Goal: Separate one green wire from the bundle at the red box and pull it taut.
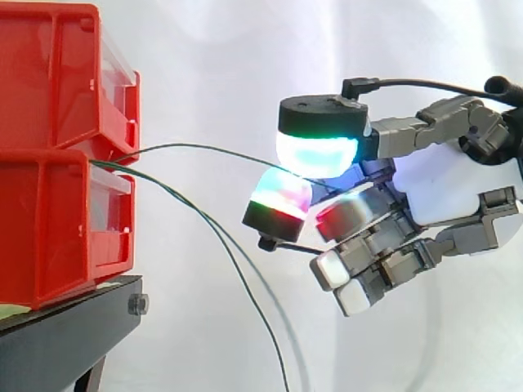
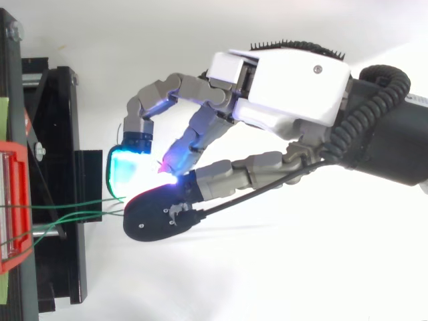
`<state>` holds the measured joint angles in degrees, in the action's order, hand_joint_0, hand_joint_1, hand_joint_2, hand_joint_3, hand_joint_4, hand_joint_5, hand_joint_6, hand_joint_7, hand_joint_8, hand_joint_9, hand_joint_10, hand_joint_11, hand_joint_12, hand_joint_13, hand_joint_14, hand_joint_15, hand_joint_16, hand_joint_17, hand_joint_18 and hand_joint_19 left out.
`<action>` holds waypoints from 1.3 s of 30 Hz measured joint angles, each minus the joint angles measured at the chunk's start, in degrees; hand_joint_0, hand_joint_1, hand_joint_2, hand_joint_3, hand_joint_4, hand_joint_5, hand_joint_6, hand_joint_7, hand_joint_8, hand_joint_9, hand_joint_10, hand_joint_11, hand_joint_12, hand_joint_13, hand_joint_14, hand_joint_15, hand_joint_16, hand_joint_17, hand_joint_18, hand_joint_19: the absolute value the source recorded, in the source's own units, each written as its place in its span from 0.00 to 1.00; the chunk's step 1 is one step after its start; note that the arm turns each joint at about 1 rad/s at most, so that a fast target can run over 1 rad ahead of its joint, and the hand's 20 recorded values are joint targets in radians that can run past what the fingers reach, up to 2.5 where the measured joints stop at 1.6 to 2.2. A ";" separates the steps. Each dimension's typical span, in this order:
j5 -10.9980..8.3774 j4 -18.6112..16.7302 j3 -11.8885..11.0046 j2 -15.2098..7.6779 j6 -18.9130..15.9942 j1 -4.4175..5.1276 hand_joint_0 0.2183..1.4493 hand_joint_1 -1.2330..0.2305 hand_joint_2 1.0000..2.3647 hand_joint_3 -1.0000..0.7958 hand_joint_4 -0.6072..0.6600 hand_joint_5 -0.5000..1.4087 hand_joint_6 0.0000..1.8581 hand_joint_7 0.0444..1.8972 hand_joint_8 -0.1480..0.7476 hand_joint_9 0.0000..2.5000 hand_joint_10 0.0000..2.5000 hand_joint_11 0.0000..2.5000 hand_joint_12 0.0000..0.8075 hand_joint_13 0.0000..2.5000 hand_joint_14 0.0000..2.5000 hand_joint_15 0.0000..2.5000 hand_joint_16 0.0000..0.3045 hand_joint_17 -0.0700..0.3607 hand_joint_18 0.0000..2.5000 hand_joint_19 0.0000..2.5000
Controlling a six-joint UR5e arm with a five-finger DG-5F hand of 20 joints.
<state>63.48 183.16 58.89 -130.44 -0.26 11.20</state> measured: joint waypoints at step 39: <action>0.24 0.01 0.13 0.01 -0.78 0.22 0.29 0.46 0.00 0.28 0.61 0.16 0.48 0.46 0.46 0.49 0.34 0.60 0.37 0.55 0.54 0.43 0.19 0.46 0.41 0.39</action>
<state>63.72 183.17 59.02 -130.43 -1.05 11.42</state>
